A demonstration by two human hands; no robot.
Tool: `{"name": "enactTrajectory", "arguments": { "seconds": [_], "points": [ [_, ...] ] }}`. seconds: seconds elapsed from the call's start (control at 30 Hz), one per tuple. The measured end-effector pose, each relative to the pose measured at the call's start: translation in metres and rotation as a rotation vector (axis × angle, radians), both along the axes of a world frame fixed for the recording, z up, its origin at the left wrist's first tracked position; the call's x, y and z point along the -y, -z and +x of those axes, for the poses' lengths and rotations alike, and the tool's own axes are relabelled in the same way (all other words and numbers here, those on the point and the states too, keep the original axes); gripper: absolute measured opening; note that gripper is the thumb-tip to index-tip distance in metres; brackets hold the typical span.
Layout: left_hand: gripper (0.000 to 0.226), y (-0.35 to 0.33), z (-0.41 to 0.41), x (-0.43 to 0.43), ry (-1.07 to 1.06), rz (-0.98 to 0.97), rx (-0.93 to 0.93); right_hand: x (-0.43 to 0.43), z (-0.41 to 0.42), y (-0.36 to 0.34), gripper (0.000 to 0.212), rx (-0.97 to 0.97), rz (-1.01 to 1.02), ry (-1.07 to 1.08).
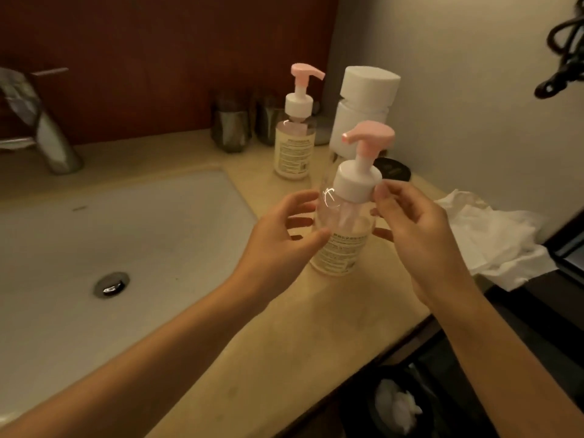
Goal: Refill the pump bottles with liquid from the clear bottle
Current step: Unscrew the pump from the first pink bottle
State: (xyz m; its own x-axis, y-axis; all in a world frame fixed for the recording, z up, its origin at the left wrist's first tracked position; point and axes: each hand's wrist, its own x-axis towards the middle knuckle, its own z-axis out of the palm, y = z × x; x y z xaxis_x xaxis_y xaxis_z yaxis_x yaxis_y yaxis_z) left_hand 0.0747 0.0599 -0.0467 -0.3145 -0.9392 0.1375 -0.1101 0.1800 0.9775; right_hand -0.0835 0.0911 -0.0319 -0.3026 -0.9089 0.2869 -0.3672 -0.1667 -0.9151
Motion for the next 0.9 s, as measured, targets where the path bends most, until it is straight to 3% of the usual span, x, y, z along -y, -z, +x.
{"name": "enactTrajectory", "arguments": {
  "seconds": [0.13,0.33,0.5,0.73,0.9],
  "points": [
    [0.049,0.003,0.033,-0.024,-0.048,-0.041,0.044,-0.023,0.029,0.0,0.026,0.0,-0.009,-0.1],
    [0.057,0.006,0.074,-0.076,-0.114,-0.104,0.068,-0.058,0.066,0.001,0.032,0.012,-0.018,-0.205],
    [0.058,0.011,0.093,-0.112,-0.184,-0.149,0.087,-0.082,0.092,0.003,0.019,-0.021,-0.055,-0.248],
    [0.068,0.016,0.105,-0.134,-0.213,-0.111,0.046,-0.103,0.107,0.006,0.03,-0.098,-0.092,-0.272],
    [0.084,0.018,0.103,-0.135,-0.256,-0.092,0.064,-0.108,0.108,-0.008,0.044,-0.146,-0.186,-0.143]
  ]
}}
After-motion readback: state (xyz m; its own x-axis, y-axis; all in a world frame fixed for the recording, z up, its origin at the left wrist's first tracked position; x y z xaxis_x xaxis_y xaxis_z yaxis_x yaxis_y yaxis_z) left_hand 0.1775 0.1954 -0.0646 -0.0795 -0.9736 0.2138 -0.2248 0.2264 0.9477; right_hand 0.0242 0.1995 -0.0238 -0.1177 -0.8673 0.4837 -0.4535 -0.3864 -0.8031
